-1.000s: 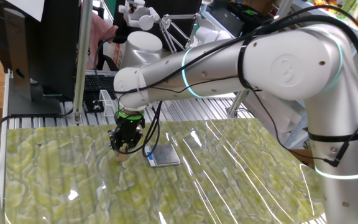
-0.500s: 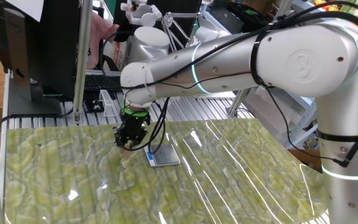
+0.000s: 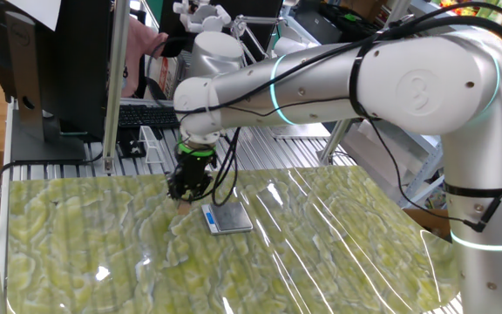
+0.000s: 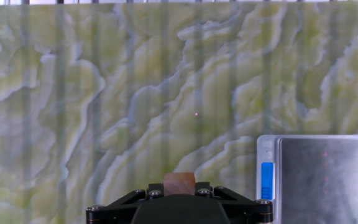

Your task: Place the block on the scale

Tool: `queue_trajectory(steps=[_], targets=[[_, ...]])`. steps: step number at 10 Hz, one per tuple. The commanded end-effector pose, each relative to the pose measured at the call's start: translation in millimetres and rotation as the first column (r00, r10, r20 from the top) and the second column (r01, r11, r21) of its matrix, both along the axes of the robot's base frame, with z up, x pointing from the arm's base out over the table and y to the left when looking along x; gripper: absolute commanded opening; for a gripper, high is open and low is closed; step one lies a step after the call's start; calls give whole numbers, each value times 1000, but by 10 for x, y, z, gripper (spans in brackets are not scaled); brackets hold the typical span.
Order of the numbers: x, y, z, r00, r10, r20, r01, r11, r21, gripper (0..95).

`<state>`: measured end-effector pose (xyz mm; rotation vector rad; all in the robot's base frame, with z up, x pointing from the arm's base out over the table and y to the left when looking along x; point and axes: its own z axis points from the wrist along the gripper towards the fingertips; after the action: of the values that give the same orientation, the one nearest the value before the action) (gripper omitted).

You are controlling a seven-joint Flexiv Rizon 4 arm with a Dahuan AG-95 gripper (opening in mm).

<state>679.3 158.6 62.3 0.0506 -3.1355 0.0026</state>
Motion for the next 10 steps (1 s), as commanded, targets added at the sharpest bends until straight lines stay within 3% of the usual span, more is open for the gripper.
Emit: queue_trajectory(steps=[1, 7, 10], targets=[[-15, -57, 7, 1000, -5, 3, 5, 1000, -6, 0], [-72, -162, 102, 1000, 13, -2, -13, 1000, -21, 0], [-102, -315, 147, 999, 41, -6, -41, 999, -25, 0]])
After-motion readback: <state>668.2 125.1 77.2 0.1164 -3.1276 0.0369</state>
